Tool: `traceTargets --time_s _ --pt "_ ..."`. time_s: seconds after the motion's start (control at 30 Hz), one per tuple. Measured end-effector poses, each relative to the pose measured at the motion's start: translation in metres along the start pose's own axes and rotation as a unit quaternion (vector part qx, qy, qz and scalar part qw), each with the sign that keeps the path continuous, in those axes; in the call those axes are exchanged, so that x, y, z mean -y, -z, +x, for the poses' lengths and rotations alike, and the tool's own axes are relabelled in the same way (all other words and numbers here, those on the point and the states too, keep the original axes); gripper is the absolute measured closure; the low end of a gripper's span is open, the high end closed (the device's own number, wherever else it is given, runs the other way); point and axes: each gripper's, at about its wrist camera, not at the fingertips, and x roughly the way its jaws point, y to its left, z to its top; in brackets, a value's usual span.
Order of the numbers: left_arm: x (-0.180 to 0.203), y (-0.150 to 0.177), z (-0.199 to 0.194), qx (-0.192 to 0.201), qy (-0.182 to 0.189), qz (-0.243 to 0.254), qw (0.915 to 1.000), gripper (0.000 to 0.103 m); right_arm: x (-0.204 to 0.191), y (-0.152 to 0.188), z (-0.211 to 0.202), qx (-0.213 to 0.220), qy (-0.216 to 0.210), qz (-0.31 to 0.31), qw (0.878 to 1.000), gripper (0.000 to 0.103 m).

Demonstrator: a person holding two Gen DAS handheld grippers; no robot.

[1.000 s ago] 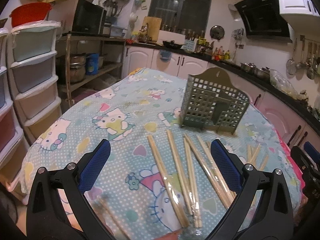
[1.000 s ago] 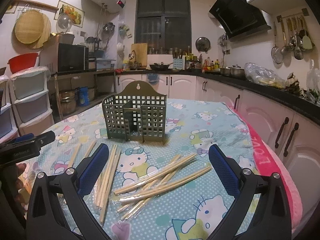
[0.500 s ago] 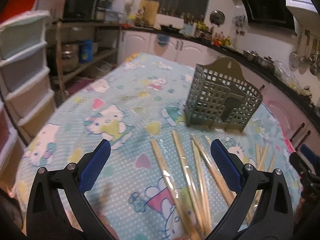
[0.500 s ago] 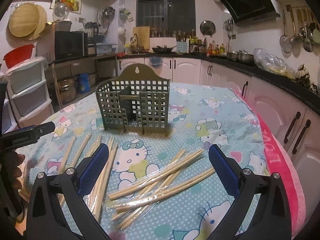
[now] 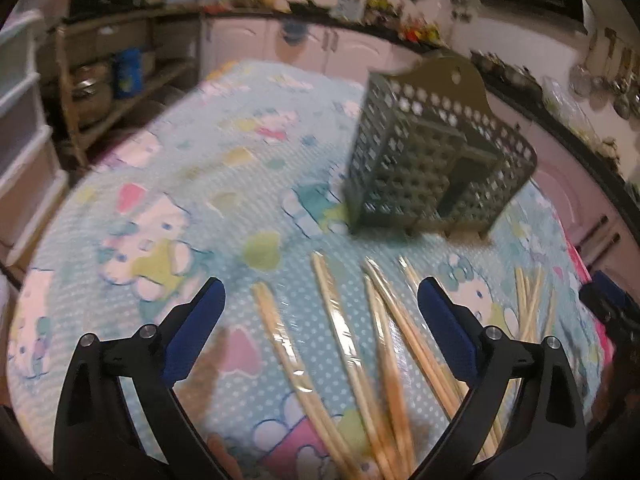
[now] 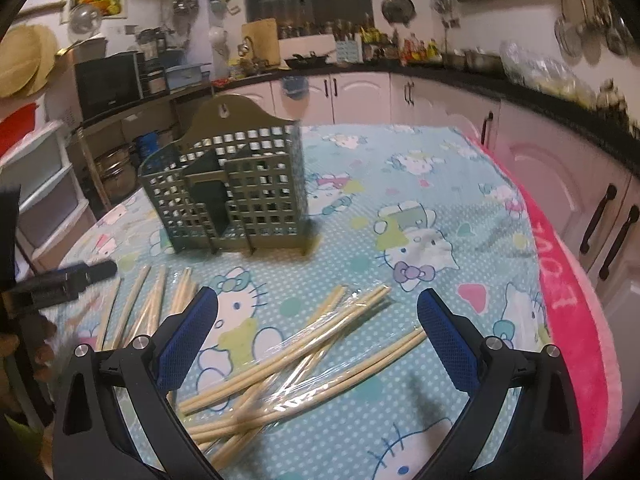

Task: Organize utensils
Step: 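Lower the left gripper and grasp a wrapped chopstick while the right gripper grasps another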

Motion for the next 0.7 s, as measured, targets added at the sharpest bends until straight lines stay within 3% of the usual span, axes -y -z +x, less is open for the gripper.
traceTargets --time_s 0.07,0.17,0.47,0.7 --pt "0.003 0.001 0.008 -0.017 0.007 0.007 0.9998 0.020 0.010 -0.003 0.008 -0.019 -0.008 0.021 1.000 0.008" --pt "0.007 -0.001 0.013 -0.024 0.009 0.020 0.9995 0.024 0.020 -0.005 0.023 -0.051 -0.016 0.039 0.998 0.021" --pt "-0.003 -0.008 0.031 -0.065 0.049 -0.003 0.9967 0.059 0.044 -0.002 0.061 -0.117 -0.040 0.088 0.988 0.038" --pt "-0.002 -0.011 0.039 -0.077 0.061 -0.002 0.9952 0.066 0.057 -0.005 0.079 -0.131 -0.045 0.118 0.983 0.051"
